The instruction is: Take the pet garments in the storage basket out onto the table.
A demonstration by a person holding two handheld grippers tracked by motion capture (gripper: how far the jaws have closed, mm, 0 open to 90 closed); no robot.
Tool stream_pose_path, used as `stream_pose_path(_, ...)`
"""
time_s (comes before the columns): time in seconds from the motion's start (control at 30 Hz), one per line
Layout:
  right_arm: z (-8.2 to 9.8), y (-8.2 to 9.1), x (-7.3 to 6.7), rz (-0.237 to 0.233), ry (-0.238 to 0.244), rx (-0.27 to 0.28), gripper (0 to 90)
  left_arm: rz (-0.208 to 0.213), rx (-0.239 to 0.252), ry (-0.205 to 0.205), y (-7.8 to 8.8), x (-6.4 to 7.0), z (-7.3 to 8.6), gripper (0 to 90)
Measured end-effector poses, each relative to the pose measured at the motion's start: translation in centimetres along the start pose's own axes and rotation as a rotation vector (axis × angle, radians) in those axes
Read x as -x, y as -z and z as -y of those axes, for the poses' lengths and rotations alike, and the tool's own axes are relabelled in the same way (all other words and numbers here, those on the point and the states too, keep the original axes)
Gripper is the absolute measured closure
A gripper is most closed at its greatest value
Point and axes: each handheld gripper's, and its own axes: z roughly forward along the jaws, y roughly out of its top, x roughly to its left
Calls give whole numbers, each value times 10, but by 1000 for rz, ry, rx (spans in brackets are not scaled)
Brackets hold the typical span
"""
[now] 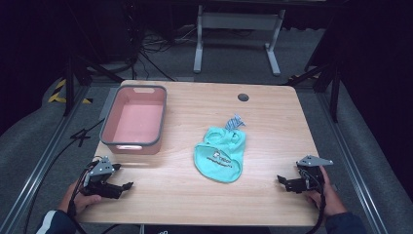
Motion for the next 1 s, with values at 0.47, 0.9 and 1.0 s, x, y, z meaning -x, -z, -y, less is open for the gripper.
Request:
stream_pose_path(0.47,0,0,0,0,0,0,7,-6,13,8,-2,1,0,137)
stream_pose_path(0.9,0,0,0,-2,-4,1,7,-18,6,14,-2,1,-1,130)
stream_pose_path(1.0,0,0,0,-2,-3,1,7,-22,5,9,-2,1,-1,127)
